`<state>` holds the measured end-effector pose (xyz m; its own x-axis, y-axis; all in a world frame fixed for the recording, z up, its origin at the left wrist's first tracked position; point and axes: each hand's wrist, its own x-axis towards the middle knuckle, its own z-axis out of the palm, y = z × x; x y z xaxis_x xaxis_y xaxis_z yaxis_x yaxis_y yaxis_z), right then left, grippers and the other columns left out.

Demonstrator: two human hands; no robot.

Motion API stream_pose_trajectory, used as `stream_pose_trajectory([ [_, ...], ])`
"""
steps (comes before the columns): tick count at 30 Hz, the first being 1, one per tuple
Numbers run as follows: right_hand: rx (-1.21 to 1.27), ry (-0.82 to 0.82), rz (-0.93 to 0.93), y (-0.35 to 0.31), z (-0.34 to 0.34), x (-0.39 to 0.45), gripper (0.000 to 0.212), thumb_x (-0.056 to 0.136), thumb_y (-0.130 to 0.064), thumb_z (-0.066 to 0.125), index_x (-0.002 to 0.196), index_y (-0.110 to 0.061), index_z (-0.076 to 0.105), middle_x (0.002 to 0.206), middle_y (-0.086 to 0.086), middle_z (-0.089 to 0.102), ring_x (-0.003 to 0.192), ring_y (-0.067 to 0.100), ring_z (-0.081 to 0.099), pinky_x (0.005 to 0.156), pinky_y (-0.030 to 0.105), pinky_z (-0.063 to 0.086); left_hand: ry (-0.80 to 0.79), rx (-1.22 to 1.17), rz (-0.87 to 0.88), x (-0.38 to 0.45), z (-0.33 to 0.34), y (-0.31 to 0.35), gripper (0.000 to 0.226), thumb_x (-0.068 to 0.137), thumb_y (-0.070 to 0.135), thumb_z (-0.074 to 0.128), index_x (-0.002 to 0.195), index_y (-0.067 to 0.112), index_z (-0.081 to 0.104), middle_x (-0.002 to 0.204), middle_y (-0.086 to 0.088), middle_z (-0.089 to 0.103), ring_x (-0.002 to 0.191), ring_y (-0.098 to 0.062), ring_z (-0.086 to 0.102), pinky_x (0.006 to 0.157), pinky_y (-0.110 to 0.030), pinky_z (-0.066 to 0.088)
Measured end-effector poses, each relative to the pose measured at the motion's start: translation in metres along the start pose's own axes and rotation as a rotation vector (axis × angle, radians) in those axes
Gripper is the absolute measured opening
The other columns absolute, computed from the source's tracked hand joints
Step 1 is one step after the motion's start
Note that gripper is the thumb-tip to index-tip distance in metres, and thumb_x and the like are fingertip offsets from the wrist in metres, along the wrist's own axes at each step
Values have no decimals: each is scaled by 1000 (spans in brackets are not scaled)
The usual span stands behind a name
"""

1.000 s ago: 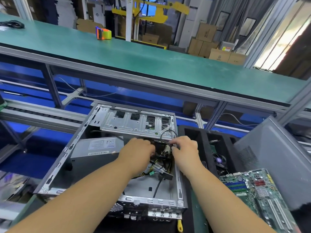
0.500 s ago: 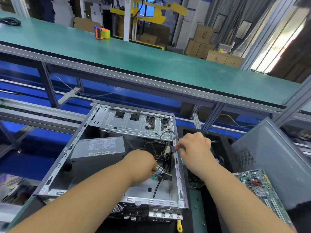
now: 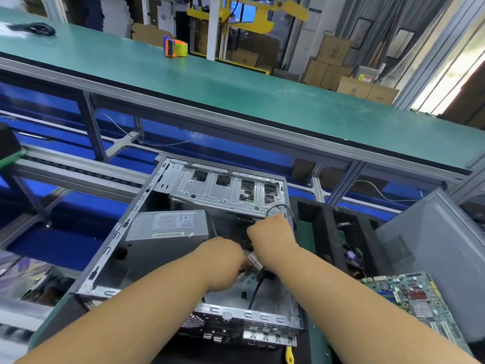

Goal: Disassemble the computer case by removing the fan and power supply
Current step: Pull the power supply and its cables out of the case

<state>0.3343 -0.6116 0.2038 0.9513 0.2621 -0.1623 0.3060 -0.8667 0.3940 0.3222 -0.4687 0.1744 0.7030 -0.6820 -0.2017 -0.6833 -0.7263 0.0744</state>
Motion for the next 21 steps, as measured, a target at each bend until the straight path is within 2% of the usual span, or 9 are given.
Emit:
stream_pose_trajectory([
  [2,190,109,77,6,-1,3,13,90,-18,58,102,-21,64,95,2,69,95,28,62,81,33,34,41,-21,9,-1,0,-1,24,91,24,48,105,21,68,97,-5,60,89,-30,57,69,-34,41],
  [5,570,171,182,21,-4,-1,12,91,-33,63,99,-25,65,97,-1,68,95,23,59,80,32,45,124,-68,19,-3,-2,-1,24,94,31,46,105,23,66,91,-1,54,87,-28,55,68,-32,32],
  [7,658,121,94,30,-4,-9,7,88,-33,67,94,-29,65,93,-7,65,91,19,58,73,29,43,182,-112,18,-5,-4,0,24,95,38,46,104,27,65,85,3,49,86,-27,55,67,-31,31],
  [10,689,36,-100,34,-8,-25,10,85,-29,70,83,-33,61,81,-16,59,79,8,56,66,24,38,166,-115,25,-7,-5,2,33,96,51,44,106,29,66,90,1,61,88,-26,59,69,-32,40],
  [12,772,99,-91,38,-9,-31,14,85,-27,71,80,-34,60,79,-17,58,76,1,54,67,24,40,178,-160,7,-6,-5,1,38,95,55,43,108,29,67,96,1,65,92,-24,60,73,-32,46],
  [14,892,252,38,42,-9,-33,19,87,-25,69,76,-34,57,77,-16,60,75,-2,55,67,21,43,234,-243,-23,-6,-6,1,41,95,57,42,122,34,63,107,5,66,100,-21,60,80,-32,49],
  [16,1137,354,253,44,-8,-33,21,91,-22,66,76,-31,55,75,-9,66,71,-2,62,68,25,49,316,-287,-39,-5,-9,3,42,96,54,41,131,36,57,111,6,64,102,-18,59,80,-30,48],
  [18,1364,412,420,40,-4,-30,19,93,-19,64,78,-24,54,73,-3,68,70,1,68,68,32,52,423,-357,-94,-5,-11,6,37,95,51,45,126,36,59,108,9,64,99,-15,60,79,-30,49],
  [21,1447,369,474,29,-1,-25,21,93,-16,64,77,-21,51,74,-3,69,73,1,71,66,32,51,521,-341,-220,-4,-12,10,32,87,57,54,109,34,59,97,11,65,90,-13,62,68,-29,47],
])
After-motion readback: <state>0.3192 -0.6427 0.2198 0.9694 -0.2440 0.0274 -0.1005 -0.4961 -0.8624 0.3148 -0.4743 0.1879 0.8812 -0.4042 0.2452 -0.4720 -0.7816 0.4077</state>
